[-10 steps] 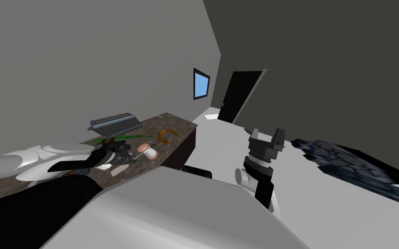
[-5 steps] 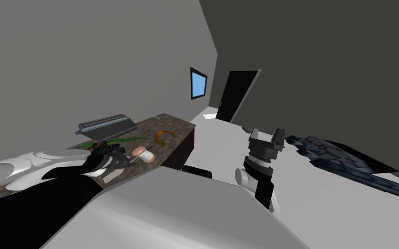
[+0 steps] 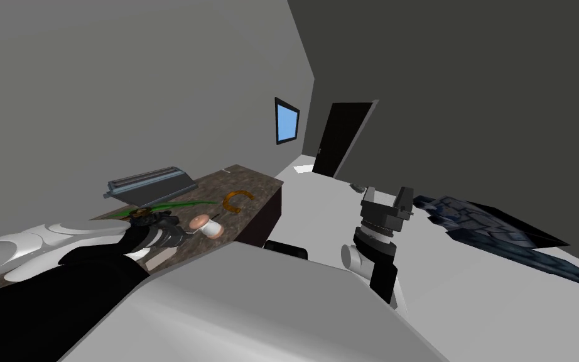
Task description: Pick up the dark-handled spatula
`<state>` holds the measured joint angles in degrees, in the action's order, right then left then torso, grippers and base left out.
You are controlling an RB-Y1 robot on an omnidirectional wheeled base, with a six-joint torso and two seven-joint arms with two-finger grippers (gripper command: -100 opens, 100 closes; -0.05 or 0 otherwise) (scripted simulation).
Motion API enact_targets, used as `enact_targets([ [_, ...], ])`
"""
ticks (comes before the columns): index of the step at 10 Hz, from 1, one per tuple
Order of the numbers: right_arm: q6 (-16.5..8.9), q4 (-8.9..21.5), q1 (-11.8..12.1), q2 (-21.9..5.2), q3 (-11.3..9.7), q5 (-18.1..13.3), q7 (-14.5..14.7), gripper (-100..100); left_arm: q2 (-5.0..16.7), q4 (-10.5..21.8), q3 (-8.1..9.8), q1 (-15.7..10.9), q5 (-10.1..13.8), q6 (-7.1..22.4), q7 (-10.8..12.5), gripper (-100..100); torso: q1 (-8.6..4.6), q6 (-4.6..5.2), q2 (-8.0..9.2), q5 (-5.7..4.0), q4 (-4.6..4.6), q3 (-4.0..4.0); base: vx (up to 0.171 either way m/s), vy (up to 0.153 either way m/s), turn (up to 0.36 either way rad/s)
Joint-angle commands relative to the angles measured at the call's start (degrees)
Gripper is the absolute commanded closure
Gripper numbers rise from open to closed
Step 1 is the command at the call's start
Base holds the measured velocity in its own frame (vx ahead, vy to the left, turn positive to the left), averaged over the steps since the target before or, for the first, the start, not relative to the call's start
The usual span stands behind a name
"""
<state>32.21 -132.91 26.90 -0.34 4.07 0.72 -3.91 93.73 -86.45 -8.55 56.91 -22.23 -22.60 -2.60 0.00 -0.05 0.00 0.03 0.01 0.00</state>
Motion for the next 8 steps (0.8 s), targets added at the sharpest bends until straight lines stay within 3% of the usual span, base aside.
enact_targets([
  [1,0.0,0.0,0.0,0.0,0.0,0.0,0.0,0,0.0,0.0,0.0,0.0,0.0,0.0,0.0,100,0.0,0.0,0.0,0.0,0.0,0.0,0.0,0.0,0.0],
  [2,0.0,0.0,0.0,0.0,0.0,0.0,0.0,0,0.0,0.0,0.0,0.0,0.0,0.0,0.0,100,0.01,0.0,0.0,0.0,0.0,0.0,0.0,0.0,0.0],
  [3,0.0,0.0,0.0,0.0,0.0,0.0,0.0,0,0.0,0.0,0.0,0.0,0.0,0.0,0.0,0,0.01,0.0,0.0,0.0,0.0,0.0,0.0,0.0,0.0],
  [4,0.0,0.0,0.0,0.0,0.0,0.0,0.0,0,2.1,-0.2,0.75,0.0,0.3,-0.7,0.7,100,0.02,0.0,0.0,0.0,0.0,0.0,-0.016,-0.008,0.145],
  [6,0.0,0.0,0.0,0.0,0.0,0.0,0.0,0,3.9,-0.5,1.57,0.3,0.8,-1.3,1.2,100,-0.05,-0.07,0.1,-0.04,0.02,0.06,-0.021,-0.011,0.148],
  [7,0.0,0.0,0.0,0.0,0.0,0.0,0.0,0,3.1,-1.0,1.62,0.9,0.7,-0.5,0.7,100,-0.06,-0.04,0.11,-0.02,0.02,0.06,-0.009,-0.007,0.021],
  [8,0.0,0.0,0.0,0.0,0.0,0.0,0.0,0,3.1,-1.0,1.62,0.8,0.7,-0.6,0.8,0,-0.04,-0.01,0.07,-0.01,0.02,0.04,0.0,0.0,0.0],
])
